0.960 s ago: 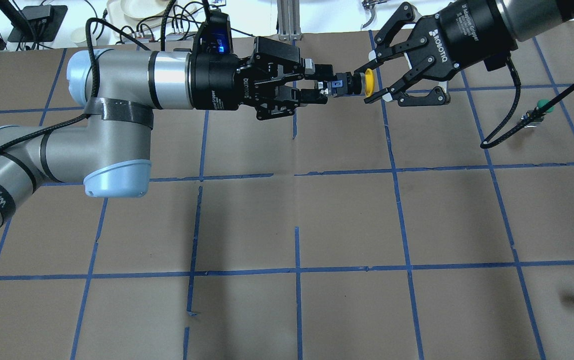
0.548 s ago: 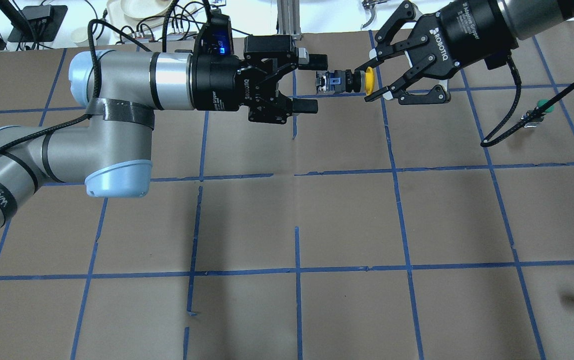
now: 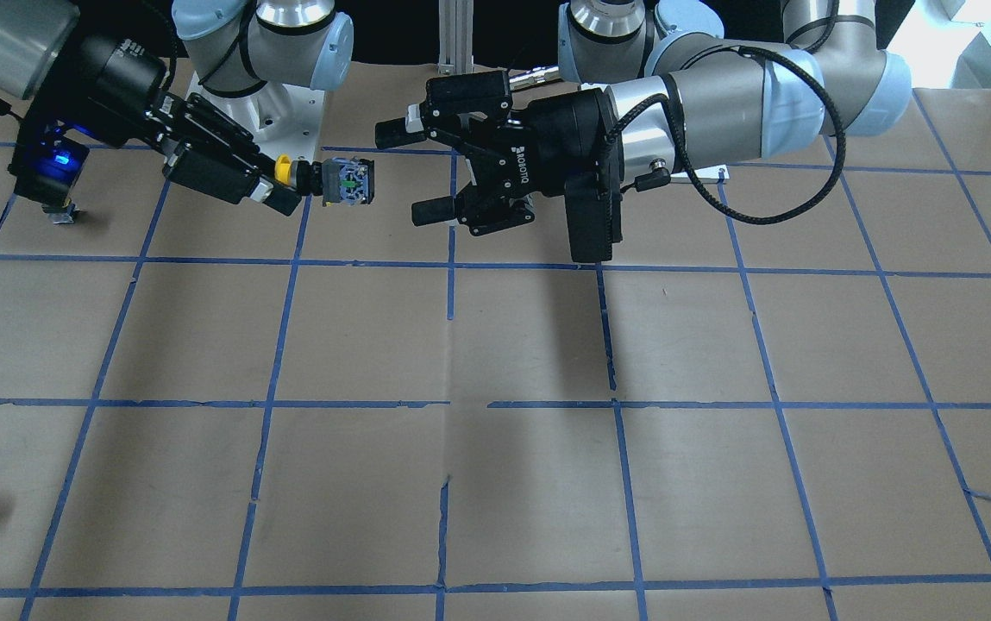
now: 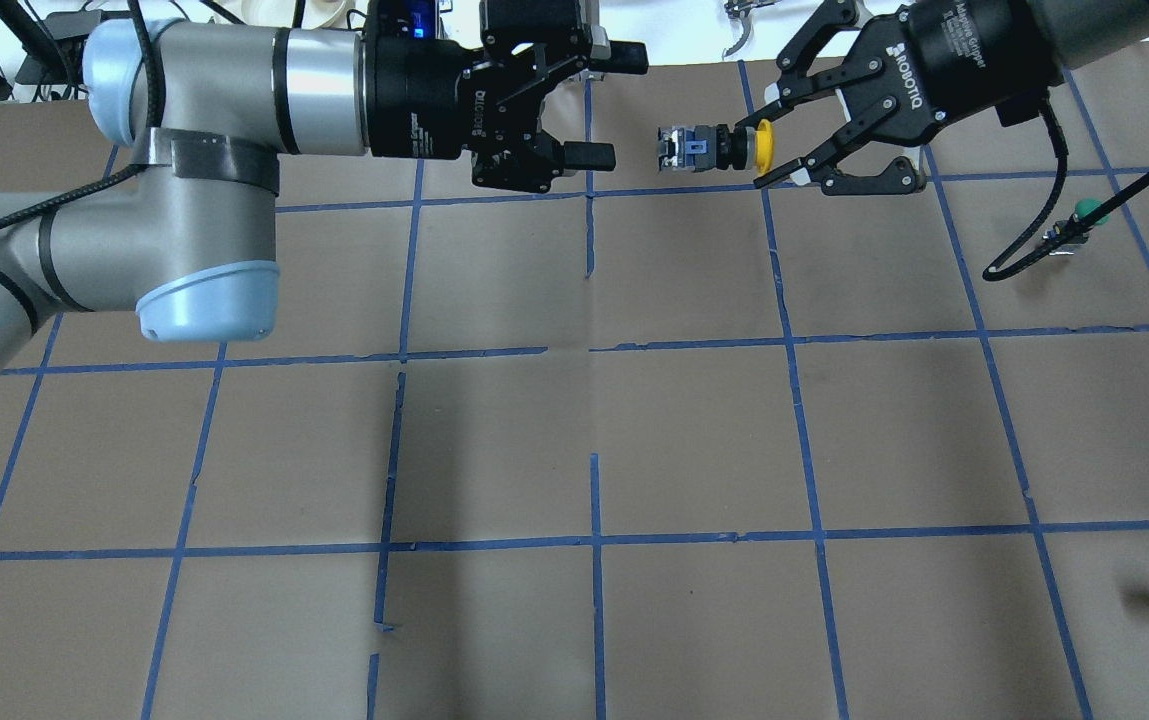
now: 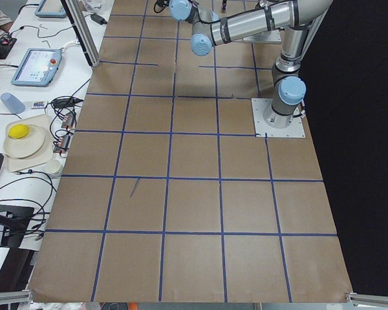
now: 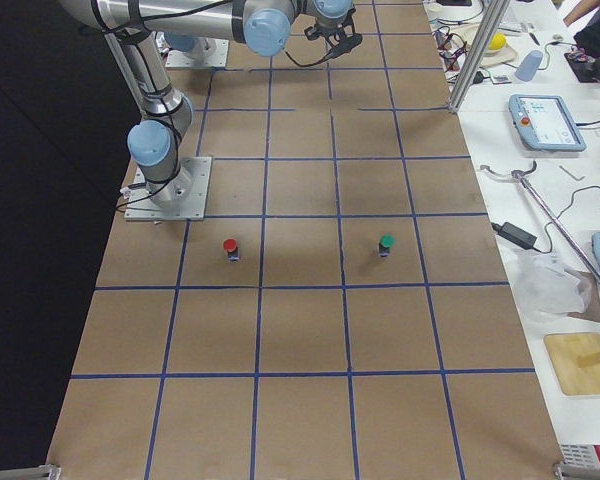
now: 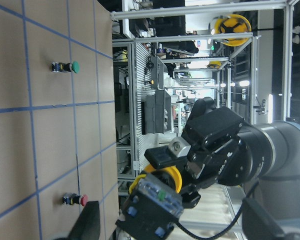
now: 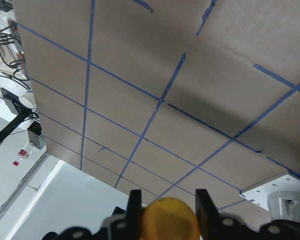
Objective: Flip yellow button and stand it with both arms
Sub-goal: 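Carry the button away with the right gripper while the left gripper withdraws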
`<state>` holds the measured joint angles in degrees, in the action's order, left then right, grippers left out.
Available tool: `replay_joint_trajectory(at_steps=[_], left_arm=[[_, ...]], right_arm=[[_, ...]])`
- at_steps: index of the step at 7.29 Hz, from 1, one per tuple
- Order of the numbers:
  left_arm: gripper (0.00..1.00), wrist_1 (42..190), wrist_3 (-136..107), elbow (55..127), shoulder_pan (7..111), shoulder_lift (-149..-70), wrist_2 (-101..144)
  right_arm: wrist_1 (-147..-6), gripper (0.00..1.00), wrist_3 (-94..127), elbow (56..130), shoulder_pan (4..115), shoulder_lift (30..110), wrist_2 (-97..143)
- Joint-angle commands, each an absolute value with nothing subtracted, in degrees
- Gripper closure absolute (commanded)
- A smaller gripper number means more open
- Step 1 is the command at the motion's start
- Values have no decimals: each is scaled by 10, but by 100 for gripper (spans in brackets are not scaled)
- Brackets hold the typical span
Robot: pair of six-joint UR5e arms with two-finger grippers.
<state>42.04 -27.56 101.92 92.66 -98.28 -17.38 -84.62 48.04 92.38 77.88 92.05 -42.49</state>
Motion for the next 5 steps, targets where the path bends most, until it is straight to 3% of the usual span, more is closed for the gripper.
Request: replay_joint_trajectory(at_steps=[1,5], left_arm=[[1,494,-289,943,933,-985,-283],[0,732,-234,863,935,-947,-579]], right_arm=[[-864,76,388,927,751,918,-458],[-868,79,3,933,729,905,-592]])
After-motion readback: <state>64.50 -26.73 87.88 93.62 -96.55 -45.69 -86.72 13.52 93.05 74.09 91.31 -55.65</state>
